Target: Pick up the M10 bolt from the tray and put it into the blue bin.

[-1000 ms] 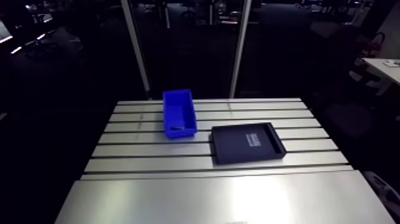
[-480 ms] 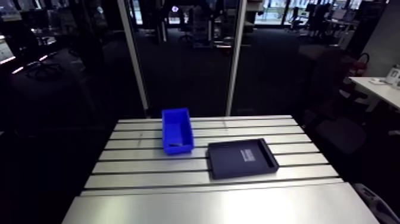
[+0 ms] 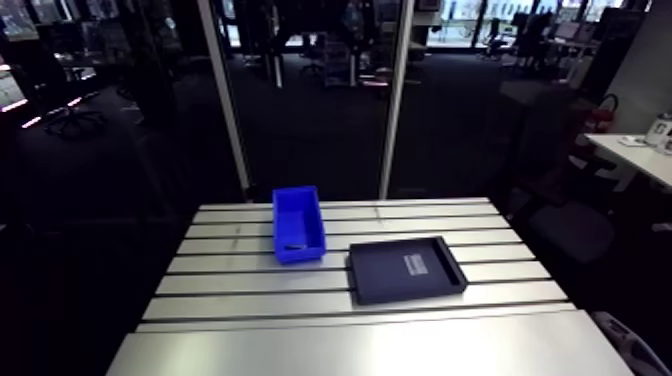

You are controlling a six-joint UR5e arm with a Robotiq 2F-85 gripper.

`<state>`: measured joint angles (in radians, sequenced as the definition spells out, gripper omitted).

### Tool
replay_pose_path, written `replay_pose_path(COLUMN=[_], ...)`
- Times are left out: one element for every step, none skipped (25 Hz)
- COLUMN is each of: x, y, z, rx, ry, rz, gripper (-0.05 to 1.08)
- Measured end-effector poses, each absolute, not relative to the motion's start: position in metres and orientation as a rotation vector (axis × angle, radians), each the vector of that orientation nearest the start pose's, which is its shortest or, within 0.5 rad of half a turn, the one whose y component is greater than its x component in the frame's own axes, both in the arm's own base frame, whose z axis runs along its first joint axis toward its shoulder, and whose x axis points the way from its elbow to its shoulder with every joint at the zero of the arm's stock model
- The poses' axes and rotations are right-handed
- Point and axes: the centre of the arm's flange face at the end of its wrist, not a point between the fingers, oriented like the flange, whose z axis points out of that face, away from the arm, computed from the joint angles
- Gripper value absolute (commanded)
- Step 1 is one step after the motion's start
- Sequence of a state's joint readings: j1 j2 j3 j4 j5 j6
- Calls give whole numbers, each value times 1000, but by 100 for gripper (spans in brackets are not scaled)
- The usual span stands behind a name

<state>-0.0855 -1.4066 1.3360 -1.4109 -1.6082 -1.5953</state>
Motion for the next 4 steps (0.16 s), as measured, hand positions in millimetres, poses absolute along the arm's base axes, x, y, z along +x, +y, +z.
replay_pose_path(x=[-560, -560, -559, -559], y=[-82, -82, -82, -82], z=[501, 500, 500, 499], rx=[90, 89, 89, 89], ry=[3051, 3052, 3052, 3052], rz=[51, 52, 53, 53], gripper=[1, 1, 1, 1])
